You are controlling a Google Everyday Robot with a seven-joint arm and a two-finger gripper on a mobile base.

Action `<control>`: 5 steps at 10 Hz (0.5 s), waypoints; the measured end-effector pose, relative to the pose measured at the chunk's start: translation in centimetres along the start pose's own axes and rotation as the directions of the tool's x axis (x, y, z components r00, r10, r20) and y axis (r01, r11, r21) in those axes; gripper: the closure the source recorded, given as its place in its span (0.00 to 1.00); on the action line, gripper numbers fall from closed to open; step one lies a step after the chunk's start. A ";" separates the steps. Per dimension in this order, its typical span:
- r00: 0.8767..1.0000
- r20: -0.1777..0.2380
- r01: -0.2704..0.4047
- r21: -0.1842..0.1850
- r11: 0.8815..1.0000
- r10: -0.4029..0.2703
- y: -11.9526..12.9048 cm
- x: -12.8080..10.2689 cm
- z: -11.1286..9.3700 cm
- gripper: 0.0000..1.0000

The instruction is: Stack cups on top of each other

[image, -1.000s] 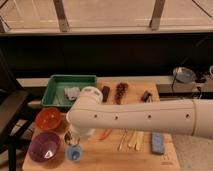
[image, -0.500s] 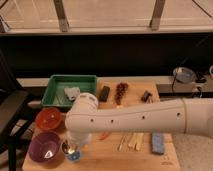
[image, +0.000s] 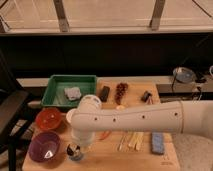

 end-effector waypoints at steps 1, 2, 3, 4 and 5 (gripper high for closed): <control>1.000 0.015 -0.002 0.005 1.000 0.002 0.0 0.0 0.5 0.22; 1.000 0.029 -0.003 0.010 1.000 0.002 -0.1 -0.1 0.9 0.22; 0.999 0.039 -0.005 0.019 1.000 0.005 0.0 -0.1 1.1 0.22; 0.999 0.038 -0.009 0.022 1.000 0.008 0.1 -0.1 1.1 0.22; 0.999 0.030 -0.019 0.025 1.000 0.018 0.1 0.1 0.9 0.22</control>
